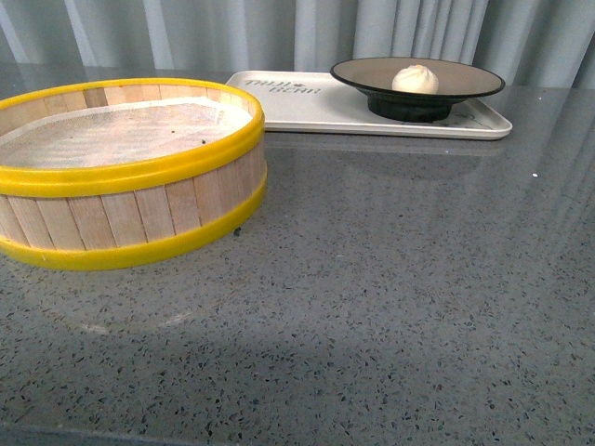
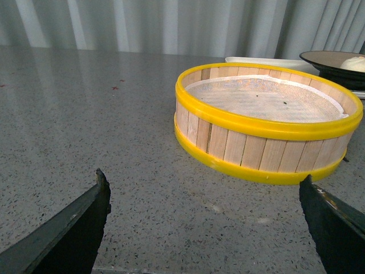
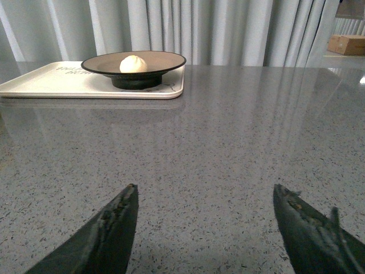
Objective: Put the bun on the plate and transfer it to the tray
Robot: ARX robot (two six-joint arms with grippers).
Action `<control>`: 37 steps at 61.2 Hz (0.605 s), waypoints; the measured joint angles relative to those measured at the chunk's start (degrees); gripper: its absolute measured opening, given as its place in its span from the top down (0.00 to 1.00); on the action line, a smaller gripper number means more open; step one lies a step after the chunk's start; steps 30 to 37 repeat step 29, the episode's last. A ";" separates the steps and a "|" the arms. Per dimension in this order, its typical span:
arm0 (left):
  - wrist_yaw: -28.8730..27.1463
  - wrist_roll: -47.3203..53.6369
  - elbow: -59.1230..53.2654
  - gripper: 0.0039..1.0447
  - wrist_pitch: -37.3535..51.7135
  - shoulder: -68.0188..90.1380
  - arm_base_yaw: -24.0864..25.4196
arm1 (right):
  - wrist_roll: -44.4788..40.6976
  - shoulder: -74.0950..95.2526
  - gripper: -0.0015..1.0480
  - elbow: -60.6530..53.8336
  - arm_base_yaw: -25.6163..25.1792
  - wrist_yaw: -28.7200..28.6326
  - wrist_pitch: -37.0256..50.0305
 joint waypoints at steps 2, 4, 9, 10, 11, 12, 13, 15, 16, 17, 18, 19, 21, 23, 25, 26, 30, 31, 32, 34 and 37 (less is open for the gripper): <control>0.00 0.00 0.00 0.06 0.00 0.00 0.00 | 0.00 0.00 0.28 0.00 0.00 0.00 0.00; 0.00 0.00 0.00 0.06 0.00 0.00 0.00 | 0.00 0.00 0.23 0.00 0.00 0.00 0.00; 0.00 0.00 0.00 0.06 0.00 0.00 0.00 | 0.00 0.00 0.11 0.00 0.00 0.00 0.00; 0.00 0.00 0.00 0.06 0.00 0.00 0.00 | 0.00 0.00 0.08 0.00 0.00 0.00 0.00; 0.00 0.00 0.00 0.06 0.00 0.00 0.00 | 0.04 0.00 0.07 0.00 0.00 0.00 0.00; 0.00 0.00 0.00 0.06 0.00 0.00 0.00 | 0.07 0.00 0.06 0.00 0.00 0.00 0.00; 0.00 0.00 0.00 0.06 0.00 0.00 0.00 | 0.07 0.00 0.07 0.00 0.00 0.00 0.00; 0.00 0.00 0.00 0.06 0.00 0.00 0.00 | 0.07 0.00 0.08 0.00 0.00 0.00 0.00; 0.00 0.00 0.00 0.06 0.00 0.00 0.00 | 0.04 0.00 0.09 0.00 0.00 0.00 0.00; 0.00 0.00 0.00 0.06 0.00 0.00 0.00 | 0.04 0.00 0.09 0.00 0.00 0.00 0.00; 0.00 0.00 0.00 0.06 0.00 0.00 0.00 | 0.04 0.00 0.09 0.00 0.00 0.00 0.00; 0.00 0.00 0.00 0.06 0.00 0.00 0.00 | 0.04 0.00 0.09 0.00 0.00 0.00 0.00; 0.00 0.00 0.00 0.06 0.00 0.00 0.00 | 0.04 0.00 0.08 0.00 0.00 0.00 0.00; 0.00 0.00 0.00 0.06 0.00 0.00 0.00 | 0.04 0.00 0.08 0.00 0.00 0.00 0.00; 0.00 0.00 0.00 0.06 0.00 0.00 0.00 | 0.04 0.00 0.08 0.00 0.00 0.00 0.00; 0.00 0.00 0.00 0.06 0.00 0.00 0.00 | 0.04 0.00 0.08 0.00 0.00 0.00 0.00; 0.00 0.00 0.00 0.06 0.00 0.00 0.00 | 0.04 0.00 0.08 0.00 0.00 0.00 0.00; 0.00 0.00 0.00 0.06 0.00 0.00 0.00 | 0.04 0.00 0.08 0.00 0.00 0.00 0.00; 0.00 0.00 0.00 0.06 0.00 0.00 0.00 | 0.04 0.00 0.08 0.00 0.00 0.00 0.00; 0.00 0.00 0.00 0.06 0.00 0.00 0.00 | 0.04 0.00 0.08 0.00 0.00 0.00 0.00; 0.00 0.00 0.00 0.06 0.00 0.00 0.00 | 0.04 0.00 0.08 0.00 0.00 0.00 0.00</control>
